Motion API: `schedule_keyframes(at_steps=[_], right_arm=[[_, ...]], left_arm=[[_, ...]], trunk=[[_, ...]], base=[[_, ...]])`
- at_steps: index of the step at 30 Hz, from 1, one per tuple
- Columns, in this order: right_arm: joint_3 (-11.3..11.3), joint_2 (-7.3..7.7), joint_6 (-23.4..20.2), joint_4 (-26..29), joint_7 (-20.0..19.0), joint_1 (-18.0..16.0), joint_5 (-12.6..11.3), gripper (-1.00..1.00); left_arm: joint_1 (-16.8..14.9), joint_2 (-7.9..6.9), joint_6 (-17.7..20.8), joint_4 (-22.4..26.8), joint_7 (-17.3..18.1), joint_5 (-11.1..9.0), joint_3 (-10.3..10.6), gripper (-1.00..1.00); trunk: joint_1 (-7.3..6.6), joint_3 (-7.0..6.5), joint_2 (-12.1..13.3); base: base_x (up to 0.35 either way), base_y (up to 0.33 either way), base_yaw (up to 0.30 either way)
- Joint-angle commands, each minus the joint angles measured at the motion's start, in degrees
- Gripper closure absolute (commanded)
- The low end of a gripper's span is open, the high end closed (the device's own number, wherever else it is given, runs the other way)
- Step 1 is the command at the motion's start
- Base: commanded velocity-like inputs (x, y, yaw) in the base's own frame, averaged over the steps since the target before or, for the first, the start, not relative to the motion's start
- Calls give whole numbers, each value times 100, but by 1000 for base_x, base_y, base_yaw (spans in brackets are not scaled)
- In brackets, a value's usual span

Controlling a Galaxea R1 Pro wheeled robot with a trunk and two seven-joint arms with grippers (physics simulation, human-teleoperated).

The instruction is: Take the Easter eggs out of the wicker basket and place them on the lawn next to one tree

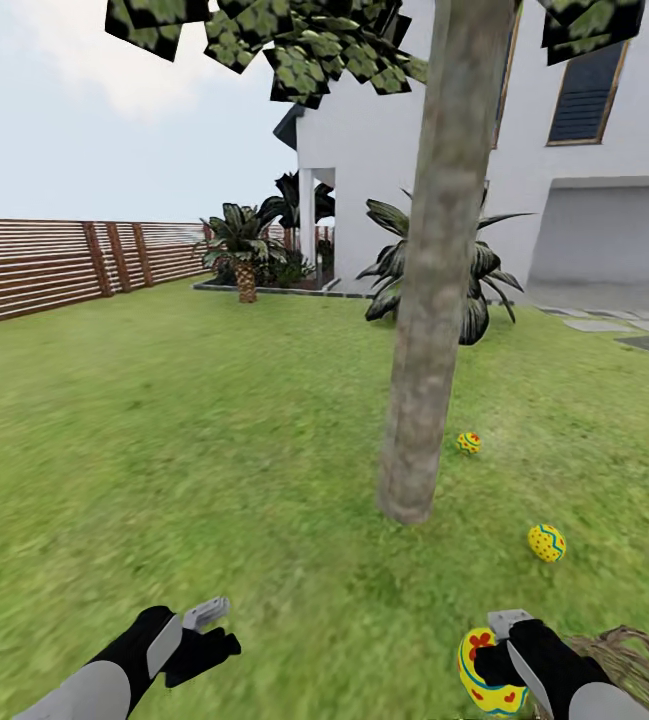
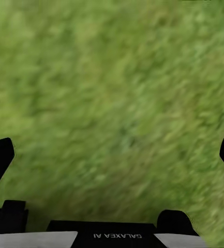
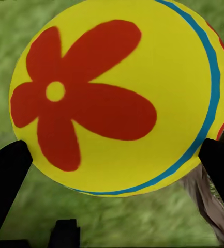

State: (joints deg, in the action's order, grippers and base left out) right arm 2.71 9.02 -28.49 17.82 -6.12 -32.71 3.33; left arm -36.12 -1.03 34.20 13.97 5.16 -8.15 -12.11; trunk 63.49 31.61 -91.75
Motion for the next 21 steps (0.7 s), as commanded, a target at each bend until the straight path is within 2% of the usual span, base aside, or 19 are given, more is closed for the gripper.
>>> schedule_keyframes(at_steps=[1, 5, 15, 20, 21], right_arm=[[27, 4, -34, 11, -29, -5, 36, 100], [27, -1, -31, 11, -29, -6, 36, 100], [27, 4, -31, 11, -29, -6, 36, 100], [27, 4, -34, 11, -29, -4, 36, 100], [27, 4, -34, 11, -29, -6, 36, 100]], left_arm=[[0, -2, 34, 9, -6, -56, -2, -100], [0, -2, 34, 9, -6, -70, -2, -100], [0, -11, 34, 9, -6, -64, -8, -100], [0, -102, 41, 75, -6, -47, -6, -100], [0, -254, 45, 129, -4, -37, -8, -100]], trunk=[[0, 6, -3], [0, 6, -3], [0, 6, -3], [0, 6, -3], [0, 6, -3]], base=[[86, 327, -201], [237, 230, -53], [329, 97, -1], [333, 78, 0], [333, 25, 0]])
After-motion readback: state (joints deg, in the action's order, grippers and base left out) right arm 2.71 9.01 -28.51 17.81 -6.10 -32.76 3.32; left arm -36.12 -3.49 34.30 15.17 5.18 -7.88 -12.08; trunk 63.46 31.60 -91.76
